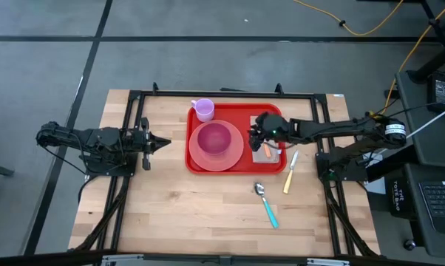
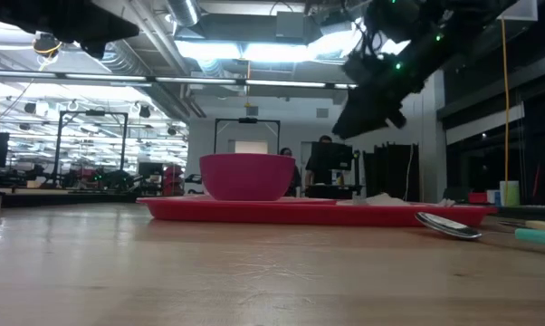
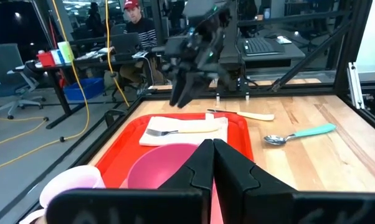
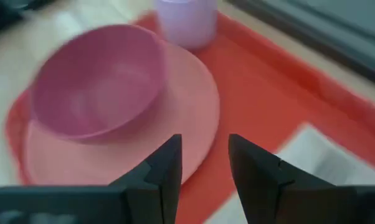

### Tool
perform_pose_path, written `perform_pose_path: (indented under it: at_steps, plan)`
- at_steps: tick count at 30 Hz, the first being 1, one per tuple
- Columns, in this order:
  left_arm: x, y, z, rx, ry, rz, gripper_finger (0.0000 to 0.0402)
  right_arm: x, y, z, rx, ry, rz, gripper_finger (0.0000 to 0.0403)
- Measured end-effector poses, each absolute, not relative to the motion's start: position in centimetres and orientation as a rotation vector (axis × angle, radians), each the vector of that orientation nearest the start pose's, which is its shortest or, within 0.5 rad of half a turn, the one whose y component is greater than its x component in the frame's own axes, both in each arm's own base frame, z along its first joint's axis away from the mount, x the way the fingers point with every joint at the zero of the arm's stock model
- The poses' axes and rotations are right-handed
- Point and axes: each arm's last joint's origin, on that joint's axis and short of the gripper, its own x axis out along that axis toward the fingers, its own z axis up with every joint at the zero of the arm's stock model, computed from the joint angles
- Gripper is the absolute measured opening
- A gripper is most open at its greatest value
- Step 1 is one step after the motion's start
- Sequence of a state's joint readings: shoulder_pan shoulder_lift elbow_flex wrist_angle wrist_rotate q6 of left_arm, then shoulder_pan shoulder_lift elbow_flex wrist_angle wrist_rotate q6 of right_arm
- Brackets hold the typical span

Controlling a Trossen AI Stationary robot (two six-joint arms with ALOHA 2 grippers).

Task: Set up tray
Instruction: Put the blue spoon on the brown table napkin to the left of the orange fork

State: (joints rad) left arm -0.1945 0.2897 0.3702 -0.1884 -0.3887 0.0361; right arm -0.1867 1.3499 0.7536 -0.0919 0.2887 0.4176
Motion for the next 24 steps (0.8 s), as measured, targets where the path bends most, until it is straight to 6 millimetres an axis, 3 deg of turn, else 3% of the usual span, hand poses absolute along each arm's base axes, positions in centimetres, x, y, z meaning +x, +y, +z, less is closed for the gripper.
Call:
perform_pose_path:
  at_steps: [11,19,24]
  plan:
    - [10.0,-0.7,24.8,0.047,0.111,0.259,0.0007,25.2,-6.0,24.0,0.219,0.540,-0.404,0.0135]
    - [10.0,-0.7,24.8,0.045,0.111,0.257,0.0006,25.4,-3.9,23.7,0.305,0.583,-0.267,0.0135]
    - [10.0,-0.7,24.8,0.008,0.106,0.258,0.0008,25.2,-2.2,23.4,0.339,0.654,-0.247,0.0110]
